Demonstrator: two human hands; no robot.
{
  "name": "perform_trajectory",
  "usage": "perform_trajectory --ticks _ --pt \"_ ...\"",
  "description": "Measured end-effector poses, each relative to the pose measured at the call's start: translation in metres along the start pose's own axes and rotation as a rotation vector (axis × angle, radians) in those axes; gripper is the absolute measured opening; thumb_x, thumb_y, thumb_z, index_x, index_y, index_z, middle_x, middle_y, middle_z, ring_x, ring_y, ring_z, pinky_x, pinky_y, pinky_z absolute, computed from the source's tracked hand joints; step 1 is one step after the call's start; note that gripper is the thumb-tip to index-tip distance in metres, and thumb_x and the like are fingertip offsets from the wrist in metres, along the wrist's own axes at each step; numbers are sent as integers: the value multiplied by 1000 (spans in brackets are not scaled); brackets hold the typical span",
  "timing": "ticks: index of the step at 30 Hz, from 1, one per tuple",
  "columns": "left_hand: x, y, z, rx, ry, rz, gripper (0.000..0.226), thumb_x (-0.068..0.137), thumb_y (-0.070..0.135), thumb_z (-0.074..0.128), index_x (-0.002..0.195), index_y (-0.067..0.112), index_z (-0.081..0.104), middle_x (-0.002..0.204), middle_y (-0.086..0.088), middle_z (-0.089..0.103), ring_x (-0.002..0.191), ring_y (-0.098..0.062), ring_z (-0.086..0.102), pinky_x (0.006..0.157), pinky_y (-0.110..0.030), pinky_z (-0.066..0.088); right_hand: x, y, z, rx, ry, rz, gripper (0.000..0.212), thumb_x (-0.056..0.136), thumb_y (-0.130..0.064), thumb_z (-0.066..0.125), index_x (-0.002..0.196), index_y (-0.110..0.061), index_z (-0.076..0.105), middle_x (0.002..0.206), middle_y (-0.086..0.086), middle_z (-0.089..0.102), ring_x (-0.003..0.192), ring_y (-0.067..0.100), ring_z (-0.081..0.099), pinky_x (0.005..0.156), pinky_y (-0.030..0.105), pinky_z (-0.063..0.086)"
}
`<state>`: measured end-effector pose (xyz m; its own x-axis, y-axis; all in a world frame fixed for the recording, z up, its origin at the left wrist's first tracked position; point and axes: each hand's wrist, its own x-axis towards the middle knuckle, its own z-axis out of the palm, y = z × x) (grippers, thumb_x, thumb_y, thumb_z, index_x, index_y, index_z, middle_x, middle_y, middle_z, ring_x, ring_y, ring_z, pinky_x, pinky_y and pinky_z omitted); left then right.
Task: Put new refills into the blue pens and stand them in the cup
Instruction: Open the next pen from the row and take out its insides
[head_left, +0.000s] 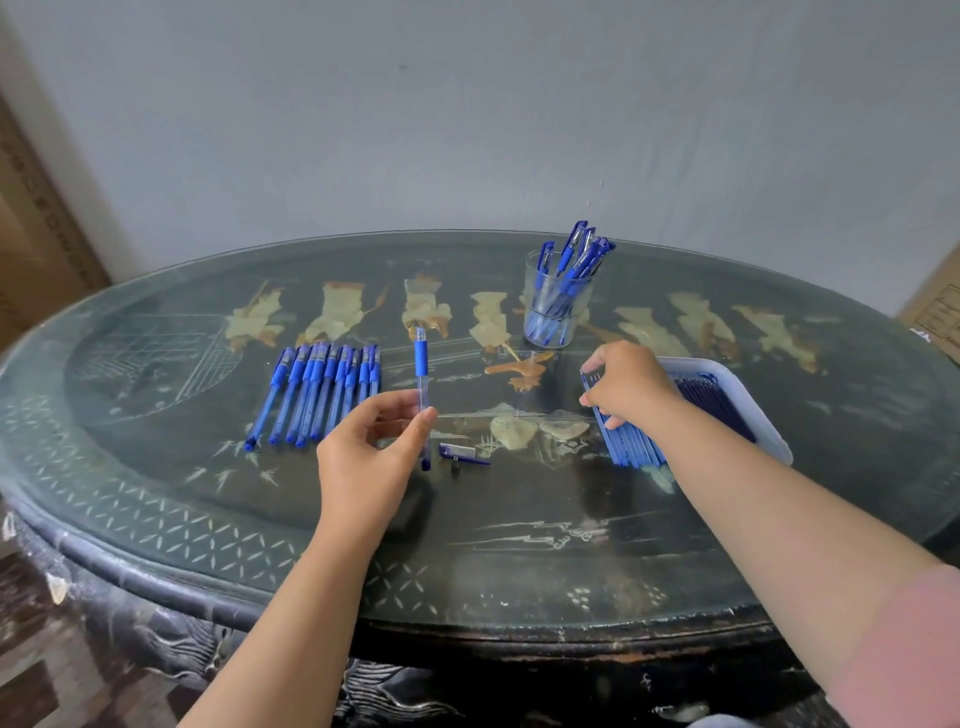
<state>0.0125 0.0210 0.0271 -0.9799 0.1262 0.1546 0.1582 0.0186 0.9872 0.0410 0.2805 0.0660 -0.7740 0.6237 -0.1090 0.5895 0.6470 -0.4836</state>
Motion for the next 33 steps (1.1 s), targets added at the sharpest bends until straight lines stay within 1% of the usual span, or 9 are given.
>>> perform_trajectory --ticks 4,9,12,16,20,24,27,30,33 --pt "0 0 0 -1 -3 -3 14 81 20 78 90 30 73 84 6 74 78 -18 70 86 -45 58 -2 3 0 2 12 -11 33 86 -4 71 117 -16 65 133 9 50 54 21 61 46 25 51" --pt "0 0 -1 7 -16 2 15 81 21 79 92 30 74 86 6 74 81 -21 70 86 -46 58 0 6 4 -22 39 -29 30 88 -1 65 113 -18 65 128 8 52 49 22 62 42 23 45" --pt "0 0 -1 7 -23 5 15 81 22 79 93 29 74 87 6 75 82 -21 70 86 -47 58 -1 7 5 -8 47 -23 31 89 1 62 113 -18 65 120 6 52 58 27 67 53 31 55" --pt "0 0 -2 6 -32 4 15 81 21 79 92 30 74 87 5 74 82 -23 70 87 -47 57 -4 9 8 -10 64 -37 35 88 4 62 115 -17 64 108 2 47 71 28 65 54 34 58" --pt "0 1 -2 19 -38 6 15 81 23 79 93 30 74 87 8 74 83 -20 70 85 -46 58 -11 10 11 14 94 -71 33 89 0 61 116 -18 63 102 0 48 93 30 63 77 43 58" --pt "0 1 -3 17 -32 -6 15 81 23 79 93 30 74 87 7 74 83 -19 70 86 -47 58 -33 18 19 135 257 -152 22 93 -13 60 113 -21 64 100 4 62 88 22 59 71 28 43" --pt "-1 2 -3 29 -39 -5 15 81 23 78 94 30 73 86 6 74 82 -22 70 87 -46 57 -56 33 14 197 453 -186 22 91 -6 56 106 -16 69 91 3 64 84 18 56 72 25 36" --pt "-1 3 -3 40 -53 3 15 81 24 78 94 31 73 86 6 74 82 -21 70 87 -45 57 -56 60 -4 131 580 -93 22 86 0 56 97 -7 73 92 12 70 89 31 62 73 32 43" --pt "-3 3 -3 43 -61 10 16 81 23 78 93 32 73 85 7 74 82 -23 70 87 -45 57 -49 80 -20 -21 512 29 26 84 1 53 93 -9 75 99 14 71 93 37 62 76 37 50"
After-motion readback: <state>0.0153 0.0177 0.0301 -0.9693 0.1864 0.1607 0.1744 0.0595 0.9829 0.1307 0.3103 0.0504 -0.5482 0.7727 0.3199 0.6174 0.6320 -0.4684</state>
